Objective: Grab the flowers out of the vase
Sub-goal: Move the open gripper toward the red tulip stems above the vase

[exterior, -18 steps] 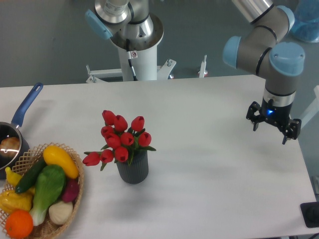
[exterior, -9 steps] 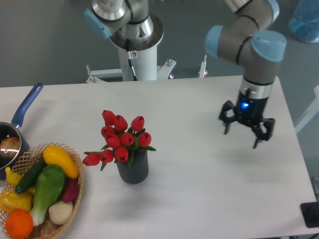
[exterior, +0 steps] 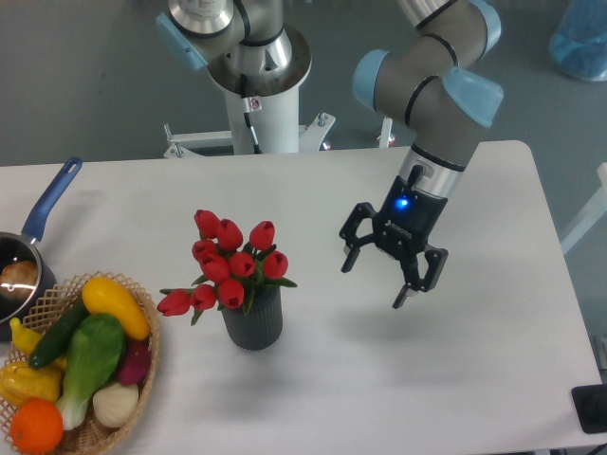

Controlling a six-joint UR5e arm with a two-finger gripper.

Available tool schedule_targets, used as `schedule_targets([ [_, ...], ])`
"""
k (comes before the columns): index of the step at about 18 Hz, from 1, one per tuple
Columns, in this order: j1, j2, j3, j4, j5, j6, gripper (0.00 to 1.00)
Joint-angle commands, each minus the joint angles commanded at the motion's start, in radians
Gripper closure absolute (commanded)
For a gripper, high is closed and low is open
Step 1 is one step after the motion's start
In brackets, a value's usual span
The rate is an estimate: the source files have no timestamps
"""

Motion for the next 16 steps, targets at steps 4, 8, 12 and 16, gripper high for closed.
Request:
schedule_targets([
  [4, -0.044, 0.031, -0.017, -0.002, 0.005, -0.207, 0.00],
  [8, -0.060, 0.048, -0.032, 0.000, -0.006, -0.250, 0.00],
  [12, -0.072, 0.051, -0.037, -0.002, -0.024, -0.258, 0.00],
  [16, -0.107, 0.051, -0.044, -0.009, -0.026, -0.257, 0.00],
])
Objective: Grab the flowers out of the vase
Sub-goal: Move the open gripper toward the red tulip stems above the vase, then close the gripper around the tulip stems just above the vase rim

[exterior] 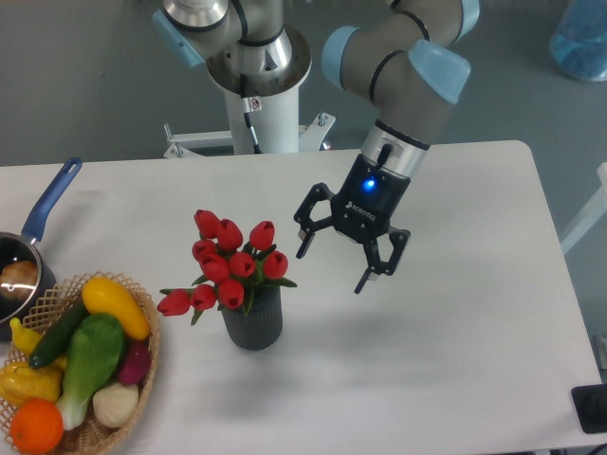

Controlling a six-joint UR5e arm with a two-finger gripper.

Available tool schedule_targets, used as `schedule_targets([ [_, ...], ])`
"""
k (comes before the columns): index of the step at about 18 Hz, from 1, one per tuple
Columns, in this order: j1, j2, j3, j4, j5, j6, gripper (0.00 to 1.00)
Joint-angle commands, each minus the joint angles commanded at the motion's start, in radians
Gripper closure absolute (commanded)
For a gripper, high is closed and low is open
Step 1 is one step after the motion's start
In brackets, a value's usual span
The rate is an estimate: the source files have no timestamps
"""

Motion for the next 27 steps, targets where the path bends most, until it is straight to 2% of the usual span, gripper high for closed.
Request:
schedule_targets([
  [11, -0.092, -0.008, -0.014, -0.005, -0.011, 0.009, 0.00],
  [13, -0.107, -0.008, -0.014, -0.003, -0.017, 0.009, 0.03],
  [18, -0.107, -0.008, -0.021, -0.003, -0.034, 0.018, 0.09],
  [27, -0.089, -0.005, -0.031, -0.005, -0.034, 0.060, 0.09],
])
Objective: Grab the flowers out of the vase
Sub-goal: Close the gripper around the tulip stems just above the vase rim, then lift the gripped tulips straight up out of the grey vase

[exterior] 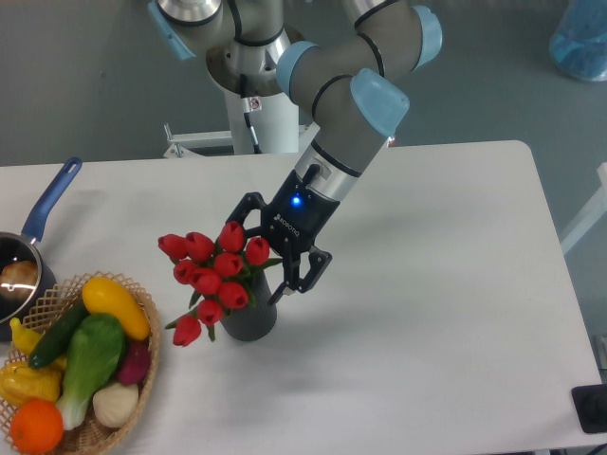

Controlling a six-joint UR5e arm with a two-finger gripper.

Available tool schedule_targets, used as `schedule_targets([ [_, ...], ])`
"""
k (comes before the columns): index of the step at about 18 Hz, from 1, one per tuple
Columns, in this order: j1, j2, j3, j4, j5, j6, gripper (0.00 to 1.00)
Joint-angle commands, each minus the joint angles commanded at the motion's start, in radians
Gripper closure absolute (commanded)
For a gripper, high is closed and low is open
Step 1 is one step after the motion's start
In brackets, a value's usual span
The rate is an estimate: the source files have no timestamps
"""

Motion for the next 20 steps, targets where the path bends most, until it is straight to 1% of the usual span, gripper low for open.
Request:
schedule_targets([
  [3, 0.000, 0.005, -0.032, 0.000, 0.000, 0.029, 0.09],
  [5, 0.000, 0.015, -0.063, 0.000, -0.027, 0.055, 0.10],
  [6, 0.000, 0.024, -0.081, 0.002, -0.050, 0.060, 0.17],
  [8, 0.003, 0.029, -0.104, 0.002, -0.080, 0.071, 0.48],
  [9, 0.006, 0.034, -0.107, 0.002, -0.089, 0.071, 0.66],
  [10, 0.009, 0.037, -0.110, 0.002, -0.094, 0.071, 0.80],
  [11, 0.015, 0.046, -0.111, 0.002, -0.100, 0.071, 0.92],
  [12, 0.023, 0.051, -0.111, 0.002, -0.109, 0.071, 0.99],
  [15, 0.038, 0.060, -0.111, 0.002, -0.150, 0.071, 1.00],
  [20, 0.045, 0.064, -0.111, 0.003, -0.156, 0.071, 1.00],
])
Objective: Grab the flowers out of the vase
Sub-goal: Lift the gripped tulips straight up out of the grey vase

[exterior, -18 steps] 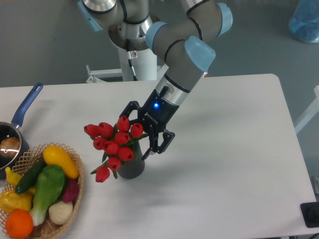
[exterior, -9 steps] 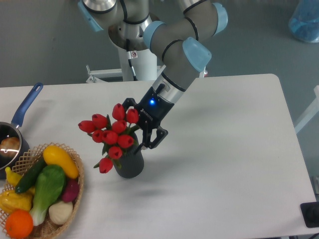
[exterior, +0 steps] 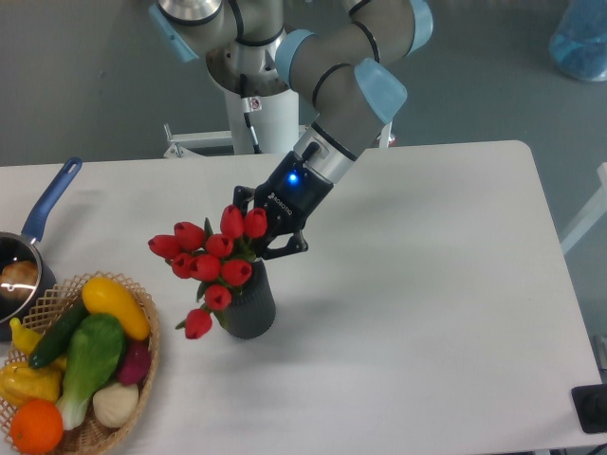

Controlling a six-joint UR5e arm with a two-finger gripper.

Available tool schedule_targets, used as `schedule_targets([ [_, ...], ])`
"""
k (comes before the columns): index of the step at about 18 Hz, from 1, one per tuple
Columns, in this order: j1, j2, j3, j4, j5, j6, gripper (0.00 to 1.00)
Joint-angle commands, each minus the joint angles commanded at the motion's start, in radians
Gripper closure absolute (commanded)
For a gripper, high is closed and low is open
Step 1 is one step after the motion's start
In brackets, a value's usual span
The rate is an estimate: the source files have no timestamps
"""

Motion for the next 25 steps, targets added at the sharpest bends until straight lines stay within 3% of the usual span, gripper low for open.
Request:
schedule_targets([
  [12, 0.075, 0.067, -0.002, -0.006, -0.139, -0.015, 1.00],
  [19, 0.109, 0.080, 0.057, -0.006, -0.204, -0.140, 1.00],
  [25, 0.118, 0.090, 0.055, -0.006, -0.225, -0.163, 1.00],
])
